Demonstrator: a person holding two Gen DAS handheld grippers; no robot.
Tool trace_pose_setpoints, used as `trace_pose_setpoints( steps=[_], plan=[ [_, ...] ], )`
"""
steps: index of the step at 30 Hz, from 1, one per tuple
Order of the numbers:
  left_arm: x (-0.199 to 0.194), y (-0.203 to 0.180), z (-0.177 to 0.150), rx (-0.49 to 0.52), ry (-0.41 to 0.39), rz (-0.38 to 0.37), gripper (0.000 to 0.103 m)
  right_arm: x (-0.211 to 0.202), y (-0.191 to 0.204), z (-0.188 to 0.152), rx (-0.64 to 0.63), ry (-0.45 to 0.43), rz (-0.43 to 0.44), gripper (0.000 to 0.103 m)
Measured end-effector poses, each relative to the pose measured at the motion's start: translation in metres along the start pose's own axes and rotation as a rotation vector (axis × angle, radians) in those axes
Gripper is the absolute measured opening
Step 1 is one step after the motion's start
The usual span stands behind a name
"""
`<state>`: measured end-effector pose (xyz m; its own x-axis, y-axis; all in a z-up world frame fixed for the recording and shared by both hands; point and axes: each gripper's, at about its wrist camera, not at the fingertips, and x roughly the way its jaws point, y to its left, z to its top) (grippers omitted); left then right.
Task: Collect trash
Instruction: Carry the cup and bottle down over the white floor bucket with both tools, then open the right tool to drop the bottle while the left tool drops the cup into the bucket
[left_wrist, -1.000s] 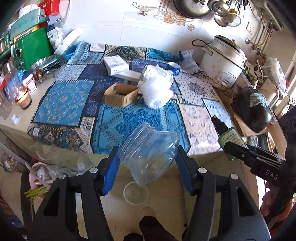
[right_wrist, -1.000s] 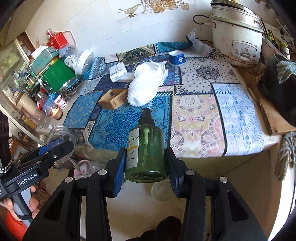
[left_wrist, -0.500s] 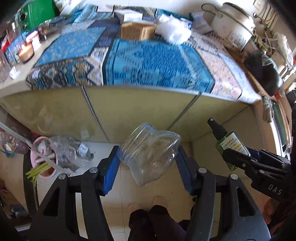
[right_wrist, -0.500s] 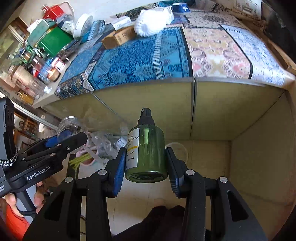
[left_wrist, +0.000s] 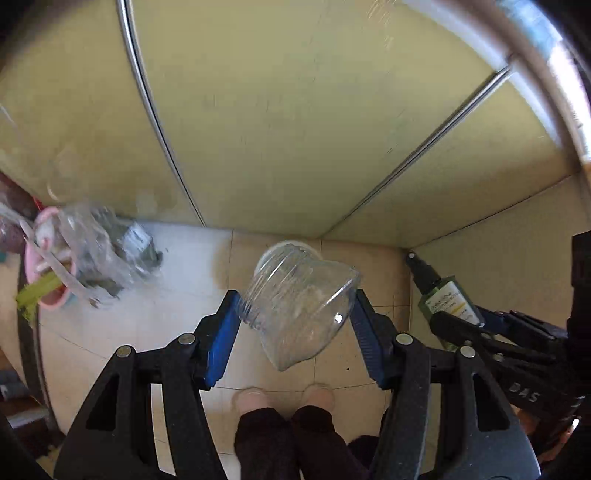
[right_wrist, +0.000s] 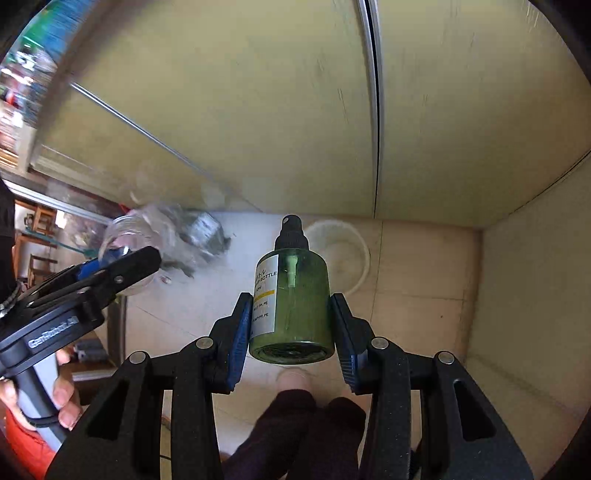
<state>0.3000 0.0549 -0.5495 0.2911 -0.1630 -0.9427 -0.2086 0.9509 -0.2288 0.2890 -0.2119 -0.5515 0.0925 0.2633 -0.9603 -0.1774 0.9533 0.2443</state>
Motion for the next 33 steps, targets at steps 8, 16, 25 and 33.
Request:
trace_pose_setpoints(
  steps=[8, 16, 25, 33],
  plan=[
    [0.138, 0.037, -0.029, -0.067, 0.073, -0.014, 0.059, 0.134, -0.031, -0.007, -0.017, 0.074, -0.015, 0.038],
    [0.252, 0.064, -0.038, -0.121, 0.103, -0.040, 0.059, 0.233, -0.056, -0.001, -0.056, 0.109, -0.031, 0.039],
    [0.334, 0.064, -0.039, -0.078, 0.163, -0.101, 0.059, 0.277, -0.090, 0.001, -0.099, 0.119, 0.002, 0.039],
    [0.361, 0.055, -0.033, -0.051, 0.217, -0.076, 0.059, 0.280, -0.103, 0.005, -0.091, 0.114, 0.013, 0.039]
  ],
)
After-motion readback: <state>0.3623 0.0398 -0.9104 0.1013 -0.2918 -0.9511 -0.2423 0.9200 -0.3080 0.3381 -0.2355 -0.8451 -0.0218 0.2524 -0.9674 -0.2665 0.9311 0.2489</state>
